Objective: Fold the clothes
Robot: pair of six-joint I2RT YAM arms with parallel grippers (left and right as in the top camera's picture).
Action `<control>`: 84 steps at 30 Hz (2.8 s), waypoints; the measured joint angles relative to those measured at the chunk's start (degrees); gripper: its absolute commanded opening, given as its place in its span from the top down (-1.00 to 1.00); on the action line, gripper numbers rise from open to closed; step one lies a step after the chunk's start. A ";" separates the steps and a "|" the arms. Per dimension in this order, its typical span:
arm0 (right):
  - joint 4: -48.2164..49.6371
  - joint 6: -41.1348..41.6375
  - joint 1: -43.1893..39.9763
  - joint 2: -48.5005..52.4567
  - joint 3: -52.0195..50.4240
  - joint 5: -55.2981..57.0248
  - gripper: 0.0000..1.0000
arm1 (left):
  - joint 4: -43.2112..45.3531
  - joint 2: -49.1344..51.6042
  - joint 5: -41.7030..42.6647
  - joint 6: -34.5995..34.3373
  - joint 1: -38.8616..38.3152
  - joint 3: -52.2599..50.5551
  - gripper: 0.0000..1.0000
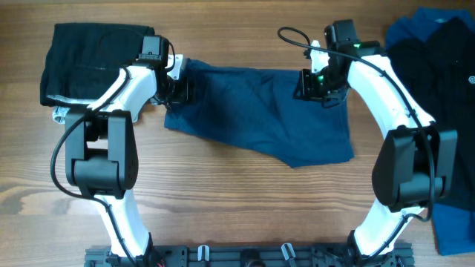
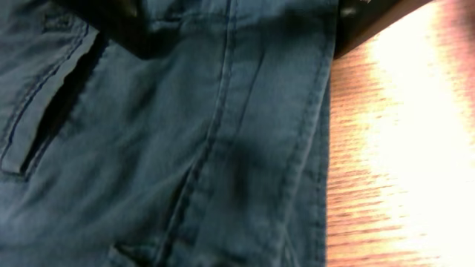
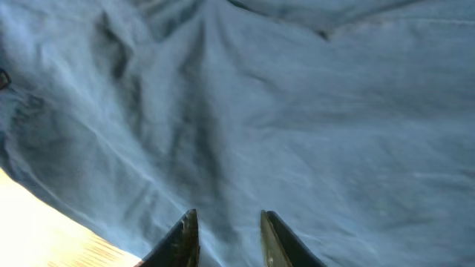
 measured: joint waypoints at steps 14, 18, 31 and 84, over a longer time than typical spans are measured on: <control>11.28 18.38 8.87 0.02 -9.70 -0.42 0.85 | -1.05 1.09 1.27 -0.76 0.07 0.46 0.92; 14.51 22.03 9.70 0.02 -11.28 -0.44 0.86 | -2.99 0.90 1.49 -0.79 0.11 0.63 0.92; 19.52 27.41 9.66 5.92 -12.26 -2.69 0.79 | -5.64 -12.90 4.79 -3.30 -0.07 -0.26 0.92; 33.75 29.57 19.10 4.94 -17.81 -4.66 0.91 | -11.74 -17.88 12.00 -7.54 -3.56 12.26 0.92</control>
